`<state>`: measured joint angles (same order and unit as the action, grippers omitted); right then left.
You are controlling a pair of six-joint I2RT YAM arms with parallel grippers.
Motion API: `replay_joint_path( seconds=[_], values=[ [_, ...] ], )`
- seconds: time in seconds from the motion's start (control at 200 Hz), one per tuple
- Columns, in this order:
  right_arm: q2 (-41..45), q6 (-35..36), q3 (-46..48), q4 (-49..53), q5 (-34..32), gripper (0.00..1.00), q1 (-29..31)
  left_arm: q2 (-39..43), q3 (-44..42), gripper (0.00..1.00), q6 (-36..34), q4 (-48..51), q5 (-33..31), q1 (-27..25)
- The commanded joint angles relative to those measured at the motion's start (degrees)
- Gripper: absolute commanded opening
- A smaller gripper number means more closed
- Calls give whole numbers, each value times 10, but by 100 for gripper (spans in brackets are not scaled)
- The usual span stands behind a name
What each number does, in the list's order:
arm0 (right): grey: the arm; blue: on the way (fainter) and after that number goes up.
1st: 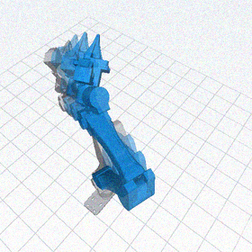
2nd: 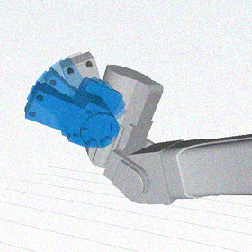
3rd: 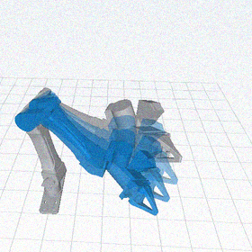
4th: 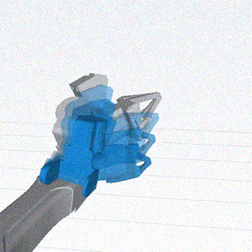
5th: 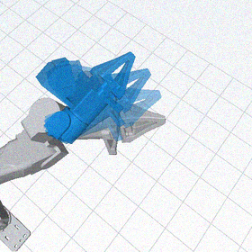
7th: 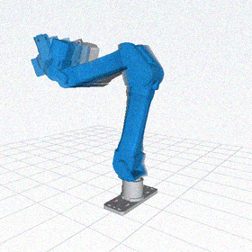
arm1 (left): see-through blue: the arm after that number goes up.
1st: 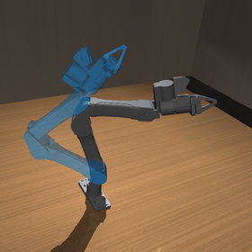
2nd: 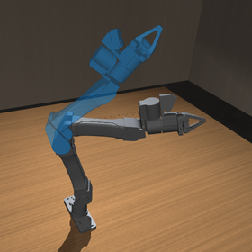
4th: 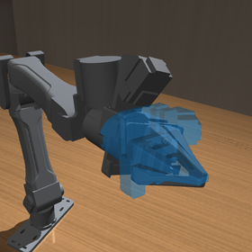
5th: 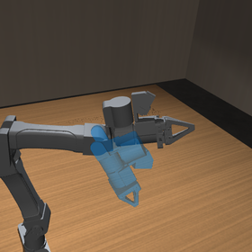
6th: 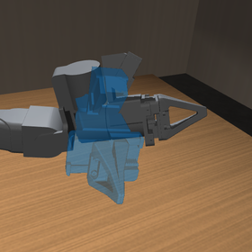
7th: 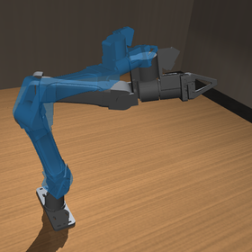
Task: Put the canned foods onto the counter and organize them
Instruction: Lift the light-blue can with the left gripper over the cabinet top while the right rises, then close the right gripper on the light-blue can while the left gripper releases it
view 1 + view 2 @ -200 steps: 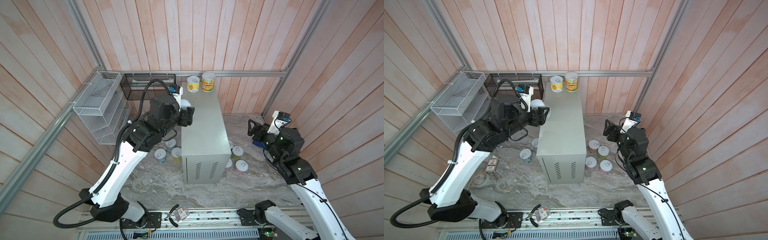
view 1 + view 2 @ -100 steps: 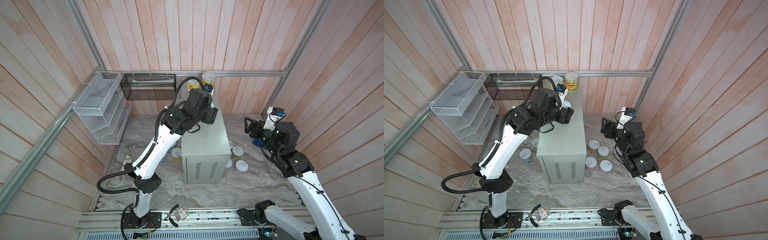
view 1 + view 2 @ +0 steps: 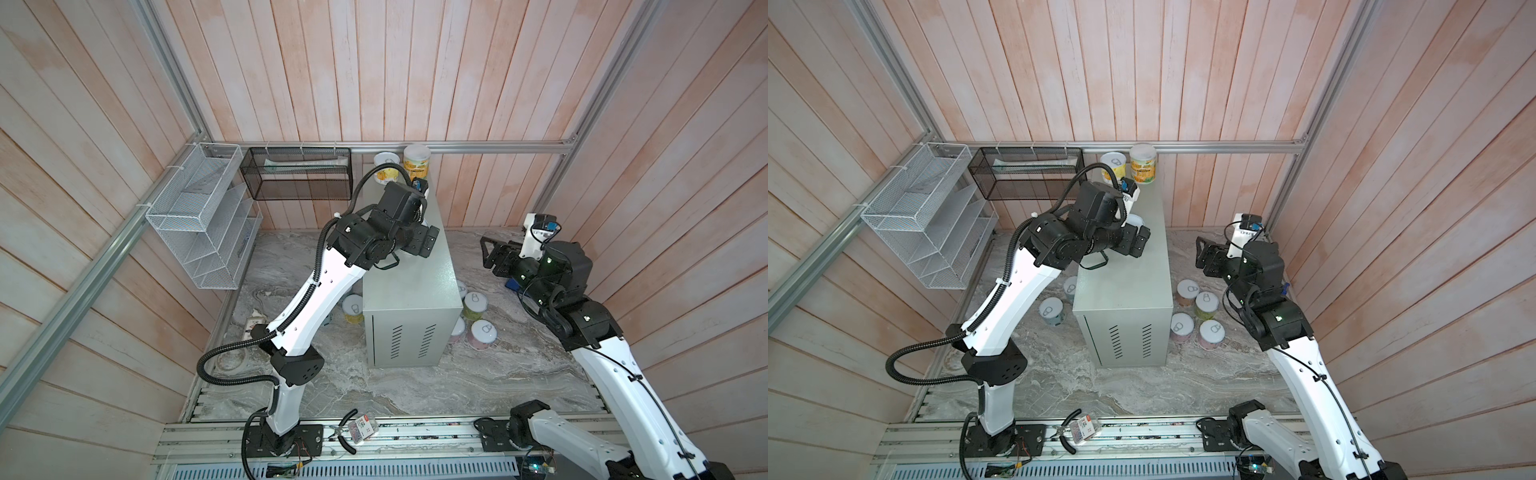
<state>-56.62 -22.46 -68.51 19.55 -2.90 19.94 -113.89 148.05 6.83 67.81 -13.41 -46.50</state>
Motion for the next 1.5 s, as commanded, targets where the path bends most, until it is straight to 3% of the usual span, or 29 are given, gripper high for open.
replay_joint_path(
  seconds=[0.0,0.2,0.32,0.425,0.53,0.785,1.05,1.495],
  values=[
    [-2,6,-20,-8,13,80,19,20,-5,100,-7,-32,-6,4],
    [-5,9,-30,-11,-1,78,75,41,14,100,-21,-78,-34,21],
    [-11,22,-41,-10,-28,77,128,94,-34,100,-52,-132,-68,28],
    [-17,35,-49,-19,-33,73,170,161,-124,100,-63,-186,-91,42],
    [-38,47,-72,-15,-45,73,203,232,-233,100,-40,-240,-60,77],
    [-125,76,-133,3,-85,80,263,370,-483,100,22,-358,-11,124],
    [-184,92,-172,15,-113,82,272,440,-662,100,71,-414,36,168],
    [-290,132,-260,11,-153,77,258,481,-748,99,86,-444,99,247]
  ],
)
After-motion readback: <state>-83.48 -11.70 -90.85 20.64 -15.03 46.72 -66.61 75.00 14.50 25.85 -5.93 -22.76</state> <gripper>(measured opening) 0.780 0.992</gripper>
